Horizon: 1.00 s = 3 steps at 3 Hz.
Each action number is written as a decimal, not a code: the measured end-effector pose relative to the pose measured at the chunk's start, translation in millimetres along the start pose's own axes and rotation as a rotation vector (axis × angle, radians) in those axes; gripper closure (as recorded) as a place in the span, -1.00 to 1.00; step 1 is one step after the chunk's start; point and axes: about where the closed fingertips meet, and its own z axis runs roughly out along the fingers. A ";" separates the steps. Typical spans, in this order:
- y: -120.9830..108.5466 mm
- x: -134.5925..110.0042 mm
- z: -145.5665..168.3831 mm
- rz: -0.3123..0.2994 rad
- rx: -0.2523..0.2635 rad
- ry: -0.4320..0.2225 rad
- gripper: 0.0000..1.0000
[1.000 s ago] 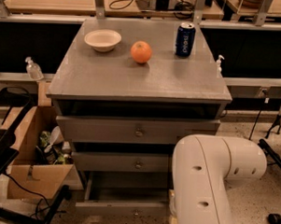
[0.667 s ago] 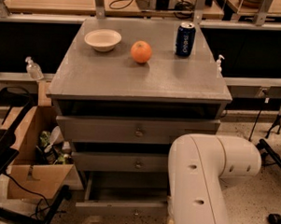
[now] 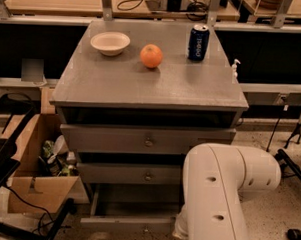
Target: Open bottom drawer
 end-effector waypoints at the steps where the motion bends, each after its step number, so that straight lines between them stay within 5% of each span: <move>1: -0.3 -0.6 -2.3 0.000 0.000 0.000 0.92; 3: -0.7 -0.8 -2.3 0.000 0.000 0.000 1.00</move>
Offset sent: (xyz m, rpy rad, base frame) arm -0.0785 0.0662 0.0215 0.2846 0.1689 0.0237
